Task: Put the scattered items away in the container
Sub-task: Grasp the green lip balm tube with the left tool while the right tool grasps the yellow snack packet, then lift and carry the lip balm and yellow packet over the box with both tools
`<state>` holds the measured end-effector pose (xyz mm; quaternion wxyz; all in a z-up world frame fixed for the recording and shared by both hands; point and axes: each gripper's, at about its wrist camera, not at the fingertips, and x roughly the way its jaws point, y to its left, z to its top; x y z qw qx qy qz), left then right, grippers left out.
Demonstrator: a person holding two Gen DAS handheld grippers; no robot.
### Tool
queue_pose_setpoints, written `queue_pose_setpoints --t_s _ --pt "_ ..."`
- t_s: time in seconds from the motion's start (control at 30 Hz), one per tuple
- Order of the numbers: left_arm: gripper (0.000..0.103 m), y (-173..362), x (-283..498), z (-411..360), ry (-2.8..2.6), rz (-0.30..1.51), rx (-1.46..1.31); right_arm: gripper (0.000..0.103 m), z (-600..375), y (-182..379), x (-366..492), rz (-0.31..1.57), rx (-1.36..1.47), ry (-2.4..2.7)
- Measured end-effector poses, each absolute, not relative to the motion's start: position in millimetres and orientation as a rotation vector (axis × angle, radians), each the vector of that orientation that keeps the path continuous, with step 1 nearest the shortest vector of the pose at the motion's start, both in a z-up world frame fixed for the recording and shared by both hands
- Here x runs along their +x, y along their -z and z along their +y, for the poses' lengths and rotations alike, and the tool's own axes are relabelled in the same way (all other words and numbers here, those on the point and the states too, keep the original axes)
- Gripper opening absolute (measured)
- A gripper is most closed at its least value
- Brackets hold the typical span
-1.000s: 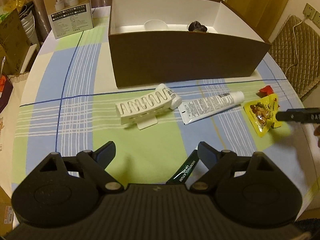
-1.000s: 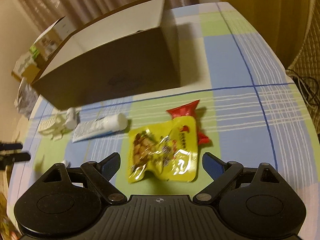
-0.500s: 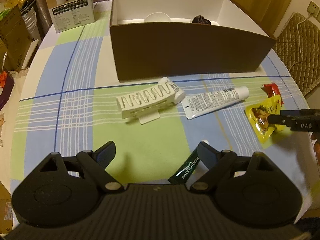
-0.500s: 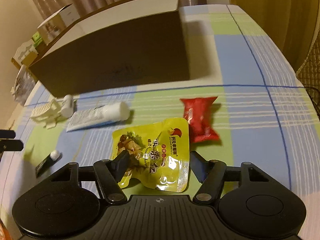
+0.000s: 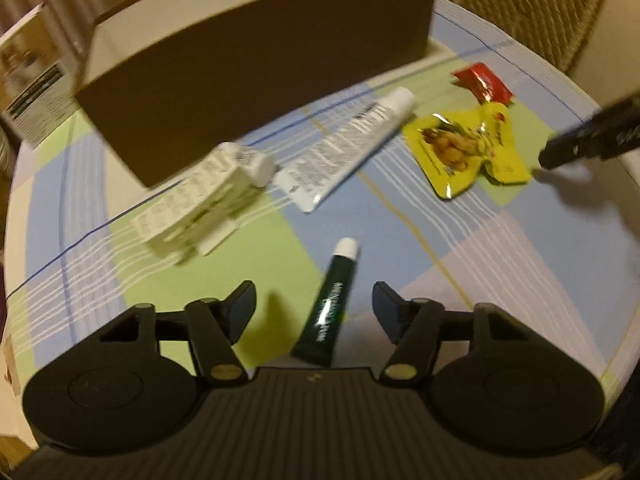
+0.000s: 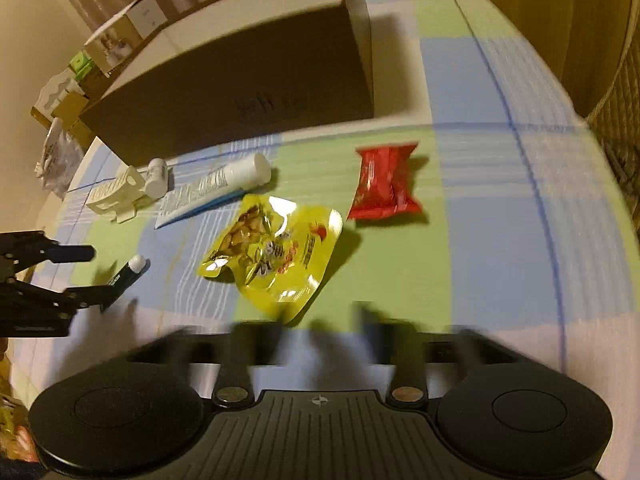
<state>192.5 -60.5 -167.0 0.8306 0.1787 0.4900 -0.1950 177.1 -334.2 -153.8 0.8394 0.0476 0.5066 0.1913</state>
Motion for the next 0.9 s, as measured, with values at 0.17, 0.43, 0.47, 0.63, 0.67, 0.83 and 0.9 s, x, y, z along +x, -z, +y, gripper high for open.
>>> queue_pose_setpoints --t_s 0.17,0.43,0.47,0.63,0.67,0.83,0.9 --pt "0.023 177.0 201.8 -57.6 0.401 1.051 0.337 0.084 -329.5 139.6 177.7 0.978 0.012 -0.452" --pt "0.014 174.4 203.4 -45.9 0.371 1.066 0.304 0.084 -288.7 145.2 177.4 0.924 -0.317 -0.676" --pt "0.014 174.0 203.0 -42.4 0.361 1.069 0.294 0.084 -280.1 148.8 174.9 0.911 -0.370 -0.692" --pt "0.014 173.4 200.2 -29.2 0.316 1.077 0.261 0.060 -251.8 170.9 174.9 0.902 -0.514 -0.731" --pt "0.014 173.3 200.1 -27.3 0.308 1.078 0.252 0.060 -248.0 175.5 176.2 0.902 -0.534 -0.726" --pt "0.014 172.8 199.5 -24.5 0.287 1.076 0.232 0.054 -237.2 184.8 179.9 0.878 -0.587 -0.723" --pt "0.014 172.8 199.1 -25.1 0.286 1.073 0.231 0.045 -237.5 185.3 184.4 0.884 -0.566 -0.722"
